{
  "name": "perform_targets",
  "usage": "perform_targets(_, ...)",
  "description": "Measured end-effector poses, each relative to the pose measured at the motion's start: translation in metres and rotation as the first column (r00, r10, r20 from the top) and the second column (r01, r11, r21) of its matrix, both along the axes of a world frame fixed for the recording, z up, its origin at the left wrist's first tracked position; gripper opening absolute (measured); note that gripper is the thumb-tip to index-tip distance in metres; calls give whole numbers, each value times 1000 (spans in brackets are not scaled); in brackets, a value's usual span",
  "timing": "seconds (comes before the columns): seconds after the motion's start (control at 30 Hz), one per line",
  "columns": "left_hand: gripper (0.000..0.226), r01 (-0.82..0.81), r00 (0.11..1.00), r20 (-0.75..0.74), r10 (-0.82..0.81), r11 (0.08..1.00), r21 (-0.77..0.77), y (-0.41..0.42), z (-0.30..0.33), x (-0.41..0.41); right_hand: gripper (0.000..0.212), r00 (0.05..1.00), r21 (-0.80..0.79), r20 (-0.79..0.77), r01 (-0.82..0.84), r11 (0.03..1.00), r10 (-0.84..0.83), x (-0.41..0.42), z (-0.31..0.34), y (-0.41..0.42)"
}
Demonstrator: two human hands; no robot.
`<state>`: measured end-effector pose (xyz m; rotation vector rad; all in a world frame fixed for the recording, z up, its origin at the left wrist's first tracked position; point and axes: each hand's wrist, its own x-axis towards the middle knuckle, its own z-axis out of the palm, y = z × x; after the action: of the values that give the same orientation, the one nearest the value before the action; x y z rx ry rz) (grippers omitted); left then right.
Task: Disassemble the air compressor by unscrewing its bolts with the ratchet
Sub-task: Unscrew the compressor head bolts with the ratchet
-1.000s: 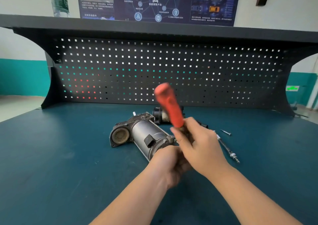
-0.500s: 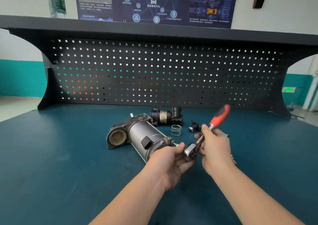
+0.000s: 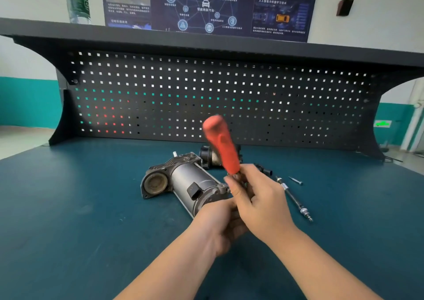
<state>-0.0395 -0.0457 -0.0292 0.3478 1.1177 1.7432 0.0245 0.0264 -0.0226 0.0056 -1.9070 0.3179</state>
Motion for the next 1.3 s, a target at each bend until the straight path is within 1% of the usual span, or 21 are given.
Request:
perform_targets(0.07,20,-16,1000,18,16,1000,4,0,1,0,11,999,-284,-33,12,959,-23,-2,0,0)
perform_targets(0.17,13,-33,998,51,33,999,-9,1,2,1,18,992,-666,-24,75,743,-122,-4,4,16)
perform_targets(0.23,14,-34,998,56,34,999,-14,2,3,1,19,993,-914,-60,-14,405,-101,-3,5,30)
perform_targets(0.3,14,-16,998,57,16,1000,-10,3,3,1,17,979,-980,-199,-199,-20,-40,-3,3,34)
perform_targets(0.33,14,-6,998,57,7,1000,-12,3,4,0,18,971,-963,-235,-238,-128,-32,-2,1,34)
perform_targets(0.37,14,0,998,61,1,1000,-16,4,4,-1,18,970,-957,-243,-243,-161,-21,-3,0,34)
perform_targets(0.4,14,4,998,66,-2,1000,-22,4,4,-1,18,972,-964,-235,-234,-124,-9,-4,0,33)
perform_targets(0.43,14,3,998,70,-1,1000,-26,4,3,-2,18,976,-976,-215,-216,-15,-7,-5,1,32)
perform_targets(0.5,14,-13,997,74,15,1000,-25,3,2,-1,17,990,-932,-141,-124,339,-23,-5,3,27)
perform_targets(0.57,15,-24,998,64,26,999,-25,3,1,0,16,995,-751,-94,-45,659,-39,-2,6,20)
perform_targets(0.63,14,-24,998,57,25,1000,-20,3,1,1,18,998,-542,-64,-33,840,-2,1,6,10)
perform_targets(0.73,16,-21,999,39,21,1000,-13,1,3,-1,15,999,-210,8,47,977,-46,2,4,-2)
perform_targets(0.8,29,-8,1000,19,8,1000,3,-1,3,-1,10,995,-72,14,98,993,-97,1,4,-6)
perform_targets(0.87,37,2,1000,15,-2,1000,17,-1,4,-1,13,991,-99,-12,132,986,-134,1,4,-7)
perform_targets(0.93,25,1,999,51,-2,1000,19,0,4,-2,21,990,-274,-21,126,953,-137,1,6,-5)
perform_targets(1.03,10,-1,995,99,0,1000,1,1,3,-4,17,994,-612,1,90,785,-113,2,10,5)
perform_targets(1.1,10,5,994,111,-4,1000,-4,3,2,-5,14,996,-840,-17,31,542,-84,2,11,17)
perform_targets(1.13,10,6,993,114,-5,1000,-6,3,2,-4,14,996,-931,-57,-31,364,-62,2,11,23)
perform_targets(1.2,11,6,994,108,-5,1000,-6,4,2,-4,16,988,-989,-149,-150,-14,-41,2,7,30)
perform_targets(1.23,12,4,995,101,-3,1000,-8,4,2,-4,18,983,-973,-177,-181,-142,-39,2,5,31)
perform_targets(1.3,12,-5,996,86,6,1000,-15,5,2,-3,21,982,-956,-184,-187,-226,-35,0,1,32)
